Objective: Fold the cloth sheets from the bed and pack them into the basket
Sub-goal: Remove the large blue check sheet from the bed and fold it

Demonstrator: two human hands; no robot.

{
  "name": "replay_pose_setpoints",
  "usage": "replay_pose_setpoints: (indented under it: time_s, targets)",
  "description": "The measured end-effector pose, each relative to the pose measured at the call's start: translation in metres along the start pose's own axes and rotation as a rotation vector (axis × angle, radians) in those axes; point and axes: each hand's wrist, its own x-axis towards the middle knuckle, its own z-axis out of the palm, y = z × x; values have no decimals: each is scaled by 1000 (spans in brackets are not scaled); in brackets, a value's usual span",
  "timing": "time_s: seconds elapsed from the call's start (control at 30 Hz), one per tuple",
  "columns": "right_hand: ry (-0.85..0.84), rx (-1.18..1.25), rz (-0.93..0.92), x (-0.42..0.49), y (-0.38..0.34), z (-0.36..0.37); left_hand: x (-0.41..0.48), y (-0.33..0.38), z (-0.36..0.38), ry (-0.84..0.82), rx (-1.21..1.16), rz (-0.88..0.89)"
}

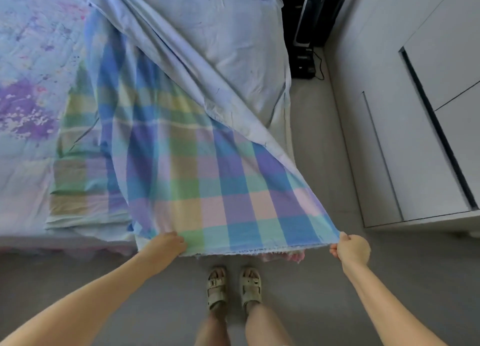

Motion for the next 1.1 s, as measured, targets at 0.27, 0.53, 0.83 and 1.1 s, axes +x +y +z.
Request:
replay_pose_setpoints:
  time_s: [0.27,0.53,0.83,1.1]
  targets:
    - [-42,-293,45,77,54,77,41,15,64,53,-143,-290]
    - [91,-750,-899,-11,21,157,-28,-12,93,361,-309,-728]
    - [-308,-710,-1339,-189,-26,289,-119,-82,113,377,-356,-1175]
    - [-22,-957,-1439,-268,-48,404,-175,-224,161,492,-465,-1271]
